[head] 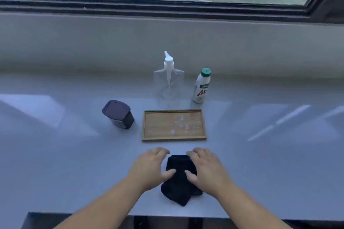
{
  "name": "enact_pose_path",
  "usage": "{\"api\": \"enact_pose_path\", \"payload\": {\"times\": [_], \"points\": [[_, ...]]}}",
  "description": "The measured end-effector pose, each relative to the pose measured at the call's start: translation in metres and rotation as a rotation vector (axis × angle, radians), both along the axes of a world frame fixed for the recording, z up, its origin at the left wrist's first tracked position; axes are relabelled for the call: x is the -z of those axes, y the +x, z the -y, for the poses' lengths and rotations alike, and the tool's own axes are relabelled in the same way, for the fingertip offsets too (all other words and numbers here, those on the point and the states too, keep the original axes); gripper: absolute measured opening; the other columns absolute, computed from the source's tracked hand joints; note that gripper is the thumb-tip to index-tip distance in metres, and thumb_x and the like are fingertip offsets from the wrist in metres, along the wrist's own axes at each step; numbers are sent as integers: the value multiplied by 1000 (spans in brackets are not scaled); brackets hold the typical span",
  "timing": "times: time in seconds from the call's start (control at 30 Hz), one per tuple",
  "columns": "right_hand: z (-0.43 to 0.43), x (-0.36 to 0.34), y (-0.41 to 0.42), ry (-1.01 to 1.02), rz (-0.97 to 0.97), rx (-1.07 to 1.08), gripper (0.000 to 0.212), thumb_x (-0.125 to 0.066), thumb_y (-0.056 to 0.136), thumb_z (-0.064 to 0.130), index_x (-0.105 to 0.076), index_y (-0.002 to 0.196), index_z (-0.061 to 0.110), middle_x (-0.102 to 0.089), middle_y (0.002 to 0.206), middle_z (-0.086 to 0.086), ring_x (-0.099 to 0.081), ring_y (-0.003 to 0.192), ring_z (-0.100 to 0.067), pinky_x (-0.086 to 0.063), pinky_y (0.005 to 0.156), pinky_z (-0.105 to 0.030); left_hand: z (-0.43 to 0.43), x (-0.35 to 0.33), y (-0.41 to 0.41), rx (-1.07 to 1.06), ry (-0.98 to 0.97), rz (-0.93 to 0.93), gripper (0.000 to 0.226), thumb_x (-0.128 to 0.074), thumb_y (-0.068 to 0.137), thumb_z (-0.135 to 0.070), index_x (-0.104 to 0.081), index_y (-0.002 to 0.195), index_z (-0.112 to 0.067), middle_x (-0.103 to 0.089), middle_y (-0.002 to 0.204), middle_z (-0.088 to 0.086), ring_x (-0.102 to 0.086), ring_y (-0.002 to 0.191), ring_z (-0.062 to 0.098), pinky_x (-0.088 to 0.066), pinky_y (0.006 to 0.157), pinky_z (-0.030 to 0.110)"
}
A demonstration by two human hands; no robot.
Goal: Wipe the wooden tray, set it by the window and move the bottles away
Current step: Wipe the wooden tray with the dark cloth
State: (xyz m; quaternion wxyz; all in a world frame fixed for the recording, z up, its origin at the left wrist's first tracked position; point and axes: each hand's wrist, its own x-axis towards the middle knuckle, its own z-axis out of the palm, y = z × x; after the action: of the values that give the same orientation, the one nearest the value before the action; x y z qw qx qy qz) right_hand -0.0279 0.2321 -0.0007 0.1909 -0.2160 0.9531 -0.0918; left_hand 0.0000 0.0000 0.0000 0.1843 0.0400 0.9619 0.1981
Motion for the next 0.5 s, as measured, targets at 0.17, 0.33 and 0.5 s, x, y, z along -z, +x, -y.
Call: {"api": "enact_pose_path", "payload": {"times": [0.17, 0.33, 0.5], "points": [[13, 30, 27, 66, 98, -86, 79, -48, 89, 65, -33, 157, 28, -35, 162, -1, -30, 147, -25, -29, 120, -39, -4, 30, 18, 165, -23, 124, 84, -59, 79, -72, -37, 152, -39, -36, 157, -15, -35, 139, 12, -38, 110, 33], [27, 42, 37, 76, 43, -20, 81, -51, 85, 65, -39, 154, 25, -36, 160, -5, -28, 147, -28, -31, 121, -40, -5, 48, 15, 258, -83, 49, 58, -61, 88, -56, -51, 140, -33, -48, 141, -5, -46, 121, 20, -44, 97, 36], [39, 48, 43, 87, -17, 66, 84, -56, 71, 68, -59, 140, 19, -58, 143, -7, -54, 129, -30, -51, 104, -42, -7, 48, 7, 159, 80, 40, 22, -52, 94, -33, -59, 113, -24, -54, 117, -6, -55, 102, 17, -50, 76, 36]]}}
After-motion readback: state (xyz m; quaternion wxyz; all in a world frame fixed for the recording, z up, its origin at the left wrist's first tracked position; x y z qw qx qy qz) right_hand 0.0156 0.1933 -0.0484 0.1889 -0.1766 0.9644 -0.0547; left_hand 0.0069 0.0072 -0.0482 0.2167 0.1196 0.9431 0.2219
